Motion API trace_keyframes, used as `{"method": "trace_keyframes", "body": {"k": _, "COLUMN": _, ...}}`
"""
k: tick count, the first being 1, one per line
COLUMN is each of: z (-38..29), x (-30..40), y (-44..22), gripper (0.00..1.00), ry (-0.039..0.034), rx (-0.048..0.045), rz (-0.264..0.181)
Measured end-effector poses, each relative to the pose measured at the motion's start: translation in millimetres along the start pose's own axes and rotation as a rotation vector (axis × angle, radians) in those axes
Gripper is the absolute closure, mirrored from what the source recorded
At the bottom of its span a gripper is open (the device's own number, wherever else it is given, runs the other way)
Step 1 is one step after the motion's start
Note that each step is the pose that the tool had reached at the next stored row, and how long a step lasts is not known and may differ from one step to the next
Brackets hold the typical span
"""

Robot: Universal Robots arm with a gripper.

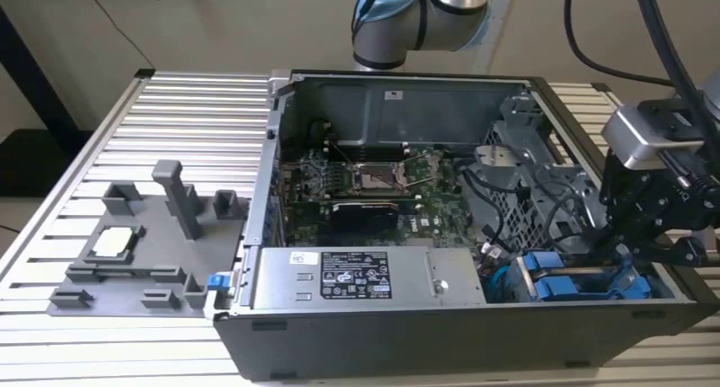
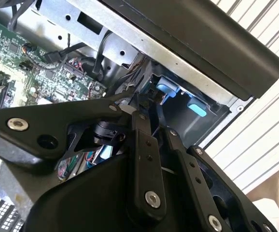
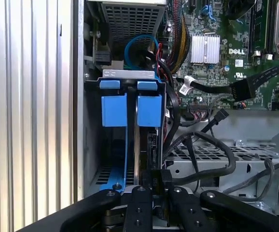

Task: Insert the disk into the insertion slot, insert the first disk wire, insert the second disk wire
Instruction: 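Insert the first disk wire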

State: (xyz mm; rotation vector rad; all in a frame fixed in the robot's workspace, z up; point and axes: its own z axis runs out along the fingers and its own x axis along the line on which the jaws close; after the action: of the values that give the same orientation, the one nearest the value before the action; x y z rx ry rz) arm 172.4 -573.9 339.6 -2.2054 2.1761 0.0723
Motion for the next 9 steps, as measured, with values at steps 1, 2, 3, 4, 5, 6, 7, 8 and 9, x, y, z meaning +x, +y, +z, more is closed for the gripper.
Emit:
{"method": "trace_keyframes", "body": {"k": 1, "z": 0.5, "x": 0.0, "y": 0.0, "gripper": 0.81, "ry": -0.0001, "rx": 0.0000, "rz": 0.000}}
{"method": "trace_keyframes", "body": {"k": 2, "z": 1.1, "x": 0.1, "y": 0.0, "gripper": 0.81, "ry": 0.0000, "rx": 0.0000, "rz": 0.001}}
{"method": "trace_keyframes", "body": {"k": 3, "z": 1.6, "x": 0.1, "y": 0.0, "gripper": 0.81, "ry": 0.0000, "rx": 0.0000, "rz": 0.001}}
{"method": "trace_keyframes", "body": {"k": 4, "z": 2.0, "x": 0.1, "y": 0.0, "gripper": 0.81, "ry": 0.0000, "rx": 0.0001, "rz": 0.001}}
{"method": "trace_keyframes", "body": {"k": 5, "z": 2.1, "x": 0.1, "y": 0.0, "gripper": 0.81, "ry": 0.0001, "rx": 0.0001, "rz": 0.001}}
{"method": "trace_keyframes", "body": {"k": 6, "z": 2.1, "x": 0.1, "y": 0.0, "gripper": 0.81, "ry": 0.0002, "rx": 0.0001, "rz": 0.001}}
{"method": "trace_keyframes", "body": {"k": 7, "z": 2.1, "x": 0.1, "y": 0.0, "gripper": 0.81, "ry": 0.0002, "rx": 0.0001, "rz": 0.001}}
{"method": "trace_keyframes", "body": {"k": 8, "z": 2.2, "x": 0.2, "y": 0.0, "gripper": 0.81, "ry": 0.0002, "rx": 0.0001, "rz": 0.001}}
{"method": "trace_keyframes", "body": {"k": 9, "z": 2.3, "x": 0.1, "y": 0.0, "gripper": 0.81, "ry": 0.0000, "rx": 0.0001, "rz": 0.001}}
